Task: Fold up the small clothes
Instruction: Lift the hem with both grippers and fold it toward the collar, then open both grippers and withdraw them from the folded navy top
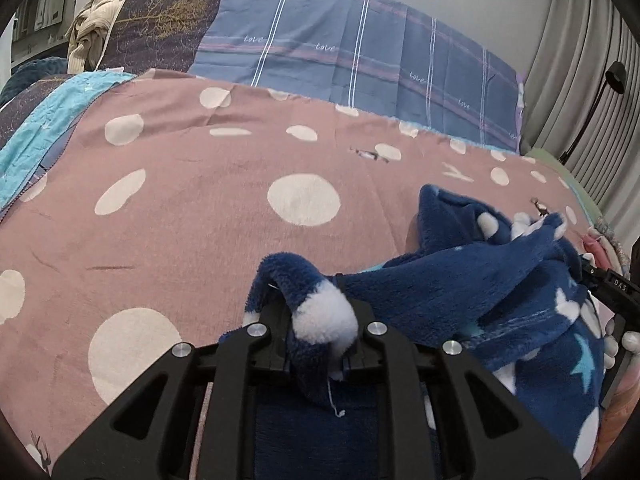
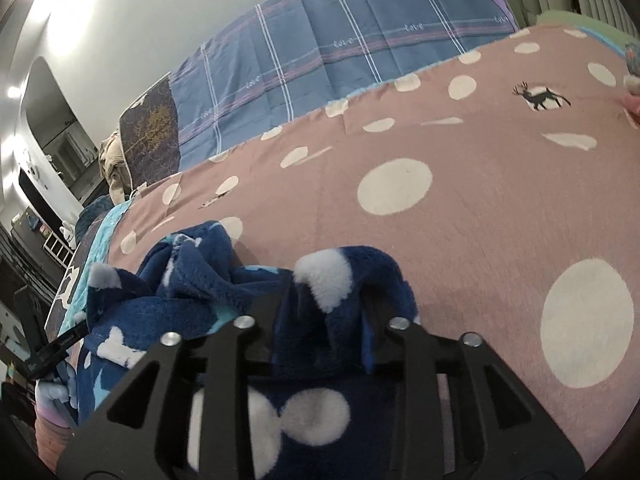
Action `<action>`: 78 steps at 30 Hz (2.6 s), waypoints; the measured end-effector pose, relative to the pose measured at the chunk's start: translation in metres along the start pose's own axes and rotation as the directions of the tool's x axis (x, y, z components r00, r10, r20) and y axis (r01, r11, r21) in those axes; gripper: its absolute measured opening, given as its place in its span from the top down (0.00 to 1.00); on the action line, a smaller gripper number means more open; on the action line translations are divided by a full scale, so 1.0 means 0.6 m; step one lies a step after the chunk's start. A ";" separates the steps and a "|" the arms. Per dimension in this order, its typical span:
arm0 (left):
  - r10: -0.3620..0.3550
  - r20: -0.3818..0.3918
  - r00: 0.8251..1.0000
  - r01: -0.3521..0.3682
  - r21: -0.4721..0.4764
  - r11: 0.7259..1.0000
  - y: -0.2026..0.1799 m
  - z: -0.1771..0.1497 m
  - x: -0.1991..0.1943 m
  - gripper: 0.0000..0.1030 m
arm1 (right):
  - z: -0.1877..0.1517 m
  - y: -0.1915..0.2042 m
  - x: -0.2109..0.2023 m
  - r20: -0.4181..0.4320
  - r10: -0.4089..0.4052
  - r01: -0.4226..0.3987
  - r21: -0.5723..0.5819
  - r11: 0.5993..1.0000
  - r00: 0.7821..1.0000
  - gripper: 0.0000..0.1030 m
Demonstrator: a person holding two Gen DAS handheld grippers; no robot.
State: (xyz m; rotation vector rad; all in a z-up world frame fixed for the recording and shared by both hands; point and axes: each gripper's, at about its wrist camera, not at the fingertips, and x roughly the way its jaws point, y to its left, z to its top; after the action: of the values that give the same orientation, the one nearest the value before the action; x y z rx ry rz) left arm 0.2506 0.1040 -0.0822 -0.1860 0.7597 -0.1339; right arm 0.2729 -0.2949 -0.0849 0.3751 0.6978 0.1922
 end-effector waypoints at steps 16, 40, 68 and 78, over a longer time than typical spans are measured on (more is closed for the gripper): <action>-0.118 -0.082 0.990 0.132 0.185 0.974 -0.055 -0.034 -0.097 0.54 | -0.055 0.134 -0.030 -0.252 0.069 -0.155 -0.337 0.929 0.965 0.54; -0.166 -0.018 0.986 0.165 -0.047 0.985 0.038 0.103 0.006 0.89 | 0.104 -0.024 0.017 -0.072 0.169 -0.171 -0.019 0.985 0.983 0.89; -0.163 -0.147 0.976 0.203 0.331 0.922 -0.196 -0.139 -0.126 0.29 | -0.161 0.003 -0.180 -0.189 0.126 -0.152 -0.135 0.979 0.974 0.52; -0.146 -0.065 0.987 0.160 0.429 0.889 -0.308 -0.159 -0.173 0.27 | -0.134 -0.089 -0.251 0.005 0.022 -0.022 -0.085 0.996 1.000 0.50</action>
State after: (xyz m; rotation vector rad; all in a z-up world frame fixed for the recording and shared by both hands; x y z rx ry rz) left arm 0.1003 -0.0679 -0.0404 0.1829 0.7276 -0.4538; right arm 0.1092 -0.3663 -0.0740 0.3018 0.6772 0.2407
